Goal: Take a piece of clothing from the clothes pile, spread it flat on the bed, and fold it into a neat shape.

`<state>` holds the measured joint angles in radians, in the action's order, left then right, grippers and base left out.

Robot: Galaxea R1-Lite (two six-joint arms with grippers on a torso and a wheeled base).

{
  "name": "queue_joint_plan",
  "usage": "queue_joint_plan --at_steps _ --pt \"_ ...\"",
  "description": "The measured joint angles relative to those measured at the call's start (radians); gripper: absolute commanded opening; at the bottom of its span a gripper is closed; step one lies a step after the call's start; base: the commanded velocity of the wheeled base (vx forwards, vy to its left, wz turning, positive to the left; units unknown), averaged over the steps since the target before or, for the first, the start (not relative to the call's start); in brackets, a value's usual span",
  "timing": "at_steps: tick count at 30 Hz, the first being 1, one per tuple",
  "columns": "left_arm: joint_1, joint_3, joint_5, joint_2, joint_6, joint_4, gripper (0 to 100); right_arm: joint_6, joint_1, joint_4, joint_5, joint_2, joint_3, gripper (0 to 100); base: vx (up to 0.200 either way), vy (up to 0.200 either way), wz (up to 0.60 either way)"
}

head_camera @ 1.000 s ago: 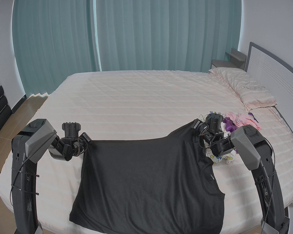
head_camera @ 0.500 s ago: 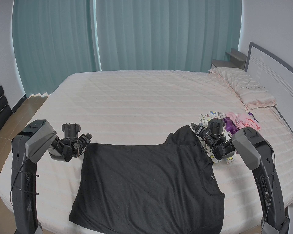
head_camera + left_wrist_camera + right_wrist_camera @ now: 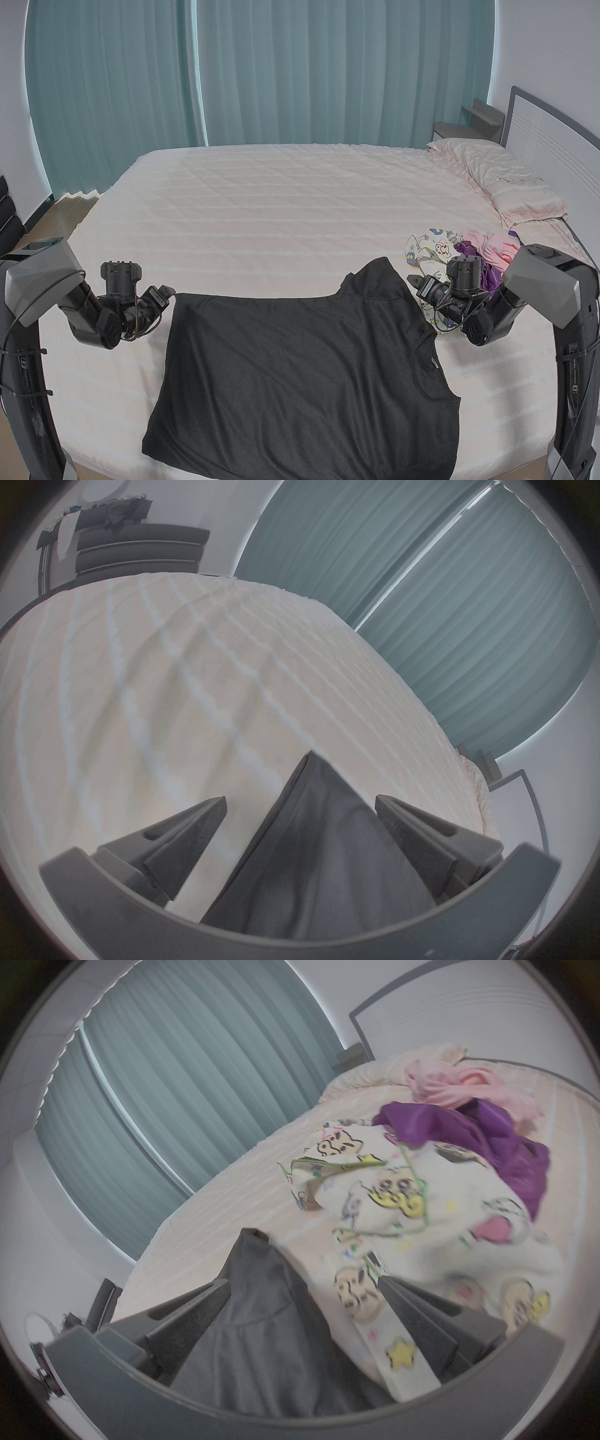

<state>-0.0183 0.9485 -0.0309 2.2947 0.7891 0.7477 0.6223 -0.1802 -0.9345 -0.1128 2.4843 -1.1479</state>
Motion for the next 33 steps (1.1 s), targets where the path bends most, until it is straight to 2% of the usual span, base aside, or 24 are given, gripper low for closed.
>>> queue_joint_plan --at_steps 10,17,21,30,33 --pt "0.016 -0.488 0.052 -0.158 0.043 0.273 100 0.179 -0.022 -0.107 -0.002 -0.217 0.42 100 -0.2 0.0 0.0" --pt "0.029 -0.803 0.118 -0.217 0.077 0.47 100 0.301 -0.031 -0.286 0.002 -0.305 0.707 100 -0.2 0.0 0.0" --pt "0.042 -0.889 0.141 -0.233 0.087 0.508 100 0.373 -0.033 -0.381 0.006 -0.323 0.803 100 -0.1 0.0 0.0" --pt "0.086 -0.914 0.137 -0.191 0.093 0.55 100 0.388 -0.042 -0.446 0.014 -0.326 0.884 100 0.0 0.0 0.0" --pt "0.101 -0.901 0.102 -0.154 0.109 0.574 100 0.389 -0.048 -0.449 0.016 -0.326 0.891 100 0.0 0.0 0.0"
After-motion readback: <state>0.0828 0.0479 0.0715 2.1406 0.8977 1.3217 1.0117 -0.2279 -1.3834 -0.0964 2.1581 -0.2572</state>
